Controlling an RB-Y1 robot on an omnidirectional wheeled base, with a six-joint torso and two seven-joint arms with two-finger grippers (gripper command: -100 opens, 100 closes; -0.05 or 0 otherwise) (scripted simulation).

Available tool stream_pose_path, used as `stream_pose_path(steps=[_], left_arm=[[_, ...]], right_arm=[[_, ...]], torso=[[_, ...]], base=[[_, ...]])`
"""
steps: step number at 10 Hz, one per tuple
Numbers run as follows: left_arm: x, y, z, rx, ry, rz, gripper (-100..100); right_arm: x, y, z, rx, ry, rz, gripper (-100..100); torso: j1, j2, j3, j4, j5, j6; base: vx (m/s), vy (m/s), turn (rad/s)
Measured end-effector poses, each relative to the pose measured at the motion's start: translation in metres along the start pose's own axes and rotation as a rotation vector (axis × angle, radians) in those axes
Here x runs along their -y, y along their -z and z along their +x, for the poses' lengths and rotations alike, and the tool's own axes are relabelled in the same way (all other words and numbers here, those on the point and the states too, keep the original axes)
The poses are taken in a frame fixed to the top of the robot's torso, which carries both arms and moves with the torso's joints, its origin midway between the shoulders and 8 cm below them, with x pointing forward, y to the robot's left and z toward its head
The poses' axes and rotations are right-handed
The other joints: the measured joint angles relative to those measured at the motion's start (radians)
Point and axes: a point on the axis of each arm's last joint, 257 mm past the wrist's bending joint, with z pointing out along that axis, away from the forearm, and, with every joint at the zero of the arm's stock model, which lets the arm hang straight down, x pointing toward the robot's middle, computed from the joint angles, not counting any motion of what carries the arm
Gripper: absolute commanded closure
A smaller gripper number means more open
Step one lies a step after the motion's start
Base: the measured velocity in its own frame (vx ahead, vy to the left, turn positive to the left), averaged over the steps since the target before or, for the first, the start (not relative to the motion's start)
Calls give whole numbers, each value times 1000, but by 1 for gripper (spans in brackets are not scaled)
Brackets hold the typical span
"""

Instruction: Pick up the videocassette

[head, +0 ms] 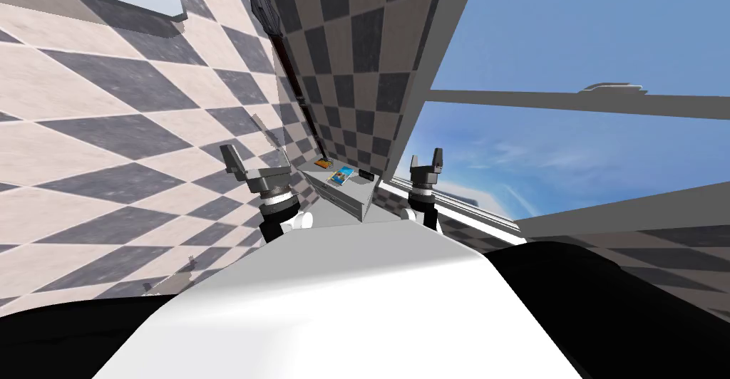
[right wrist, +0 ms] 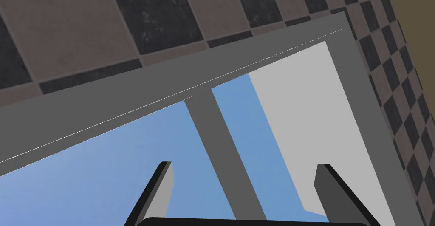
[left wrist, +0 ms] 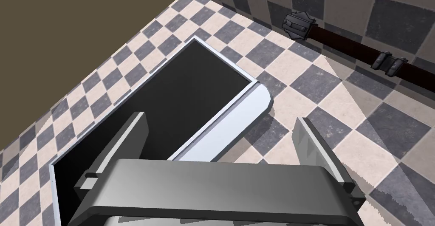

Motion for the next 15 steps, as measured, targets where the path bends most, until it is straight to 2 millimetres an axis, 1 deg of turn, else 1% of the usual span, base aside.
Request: stream_pose_path(steps=[2, 3, 5, 6, 7, 8, 9, 10, 11, 12, 13, 14, 15], left_arm=[[0, 0, 0, 0, 0, 0, 0], [0, 0, 0, 0, 0, 0, 0], [0, 0, 0, 0, 0, 0, 0], [0, 0, 0, 0, 0, 0, 0], [0, 0, 0, 0, 0, 0, 0], [0, 0, 0, 0, 0, 0, 0], [0, 0, 0, 0, 0, 0, 0], [0, 0, 0, 0, 0, 0, 0], [0, 0, 0, 0, 0, 0, 0], [0, 0, 0, 0, 0, 0, 0], [0, 0, 0, 0, 0, 0, 0], [0, 0, 0, 0, 0, 0, 0], [0, 0, 0, 0, 0, 0, 0]], right_arm=[[4, 3, 11, -50, 5, 16, -100], [7, 8, 19, -83, 7, 30, -100], [20, 15, 39, -161, 8, 67, -100], [30, 23, 48, -202, 9, 96, -100], [33, 27, 51, -224, 9, 110, -100], [39, 36, 59, -259, 10, 134, -100], [51, 44, 68, -302, 13, 166, -100], [56, 52, 73, -326, 12, 187, -100], [64, 64, 82, -363, 15, 217, -100], [67, 68, 84, -384, 17, 233, -100], [76, 79, 89, -422, 21, 266, -100], [87, 99, 97, -468, 23, 315, -100], [93, 108, 101, -497, 26, 339, -100]], torso=[[2, 4, 2, 1, 0, 0], [4, 6, 4, 1, 1, 0], [6, 7, 4, 2, 1, 0], [6, 8, 5, 2, 1, 0], [3, 7, 4, 2, 1, 0], [3, 6, 4, 1, 1, 0], [5, 7, 4, 1, 1, 0], [3, 6, 4, 1, 1, 0], [3, 6, 3, 1, 1, 0], [2, 4, 3, 1, 1, 0], [3, 4, 2, 1, 1, 0], [4, 5, 3, 1, 1, 0], [3, 5, 3, 1, 1, 0]], base=[[-88, 52, 83], [-114, 76, 113], [-110, 88, 155], [-95, 48, 32], [-75, 47, 112], [-98, 86, 218], [-79, 52, 59], [-73, 50, 125], [-52, 50, 73], [-48, 54, 179], [-71, 77, 255], [-63, 64, 73], [-66, 62, 165]])
